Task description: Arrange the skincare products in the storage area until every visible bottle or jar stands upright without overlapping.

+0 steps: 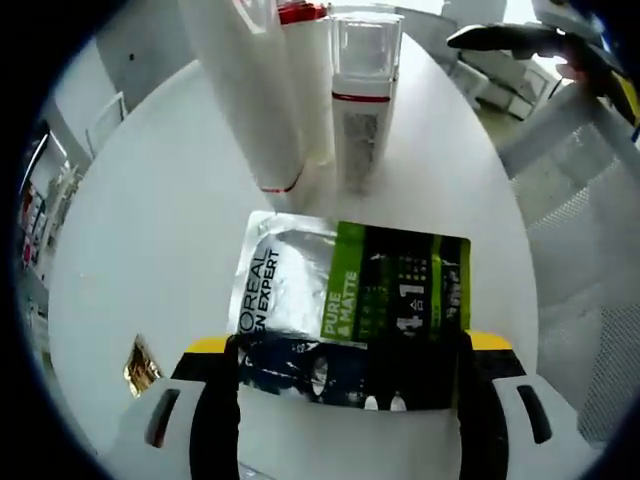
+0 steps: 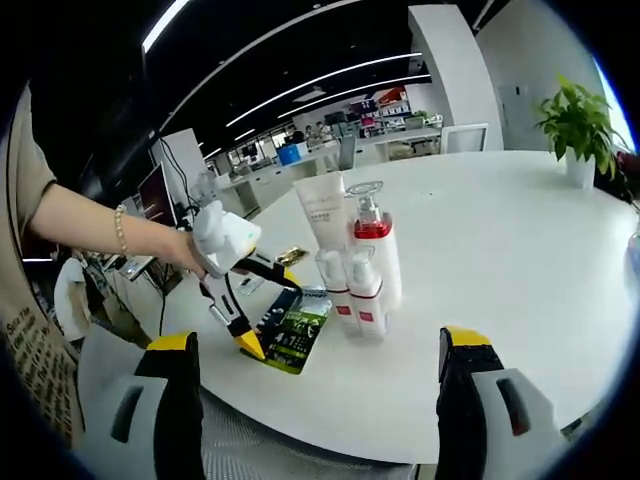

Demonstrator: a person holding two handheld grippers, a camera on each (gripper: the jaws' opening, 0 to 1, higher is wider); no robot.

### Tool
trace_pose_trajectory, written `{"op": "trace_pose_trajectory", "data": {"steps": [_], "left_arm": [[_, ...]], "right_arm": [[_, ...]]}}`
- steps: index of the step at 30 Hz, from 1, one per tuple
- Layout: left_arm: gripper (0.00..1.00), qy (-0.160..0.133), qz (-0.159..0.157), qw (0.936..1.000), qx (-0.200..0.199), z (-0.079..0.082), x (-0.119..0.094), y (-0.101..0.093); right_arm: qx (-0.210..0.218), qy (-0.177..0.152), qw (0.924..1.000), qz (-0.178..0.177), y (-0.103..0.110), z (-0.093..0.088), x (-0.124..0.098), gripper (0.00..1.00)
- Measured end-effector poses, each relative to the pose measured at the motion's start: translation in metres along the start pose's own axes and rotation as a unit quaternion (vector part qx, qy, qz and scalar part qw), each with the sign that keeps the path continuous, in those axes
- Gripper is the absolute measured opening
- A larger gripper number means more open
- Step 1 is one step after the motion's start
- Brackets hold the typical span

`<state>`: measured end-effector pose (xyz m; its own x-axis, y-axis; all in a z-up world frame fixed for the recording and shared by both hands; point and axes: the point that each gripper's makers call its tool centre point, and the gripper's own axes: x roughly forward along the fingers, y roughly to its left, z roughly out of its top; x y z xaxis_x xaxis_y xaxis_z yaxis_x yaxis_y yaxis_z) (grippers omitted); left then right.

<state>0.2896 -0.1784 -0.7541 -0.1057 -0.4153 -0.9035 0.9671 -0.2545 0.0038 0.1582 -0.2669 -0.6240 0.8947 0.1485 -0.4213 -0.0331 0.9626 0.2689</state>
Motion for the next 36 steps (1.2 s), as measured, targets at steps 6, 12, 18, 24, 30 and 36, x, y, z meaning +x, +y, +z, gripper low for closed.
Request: {"op": "trace_pose_trajectory", "data": {"steps": [6, 12, 18, 24, 30, 36], "left_arm": [[0.9, 0.001, 0.006, 0.9999, -0.016, 0.0, -0.001, 0.0], [0.95, 0.003, 0.007, 0.9996, -0.029, -0.002, -0.003, -0.002], [0.97, -0.004, 0.019, 0.9986, -0.05, -0.003, -0.013, 0.002], [0.97, -0.025, 0.048, 0.996, -0.071, -0.001, -0.03, 0.008], [0.97, -0.035, 0.063, 0.9921, -0.103, -0.008, -0.04, 0.009], [0.97, -0.048, 0.072, 0.9869, -0.137, -0.016, -0.05, 0.002]], "right_arm": [[-0.001, 0.002, 1.0, 0.001, 0.0, -0.001, 0.0, 1.0], [-0.001, 0.002, 1.0, 0.002, 0.001, -0.001, 0.0, 1.0], [-0.003, 0.003, 1.0, 0.005, 0.002, -0.001, 0.0, 1.0], [-0.008, 0.008, 0.9999, 0.012, 0.005, -0.002, 0.001, 1.0], [-0.011, 0.011, 0.9997, 0.019, 0.007, -0.004, 0.001, 0.97], [-0.017, 0.013, 0.9994, 0.028, 0.011, -0.004, 0.001, 0.98]]}}
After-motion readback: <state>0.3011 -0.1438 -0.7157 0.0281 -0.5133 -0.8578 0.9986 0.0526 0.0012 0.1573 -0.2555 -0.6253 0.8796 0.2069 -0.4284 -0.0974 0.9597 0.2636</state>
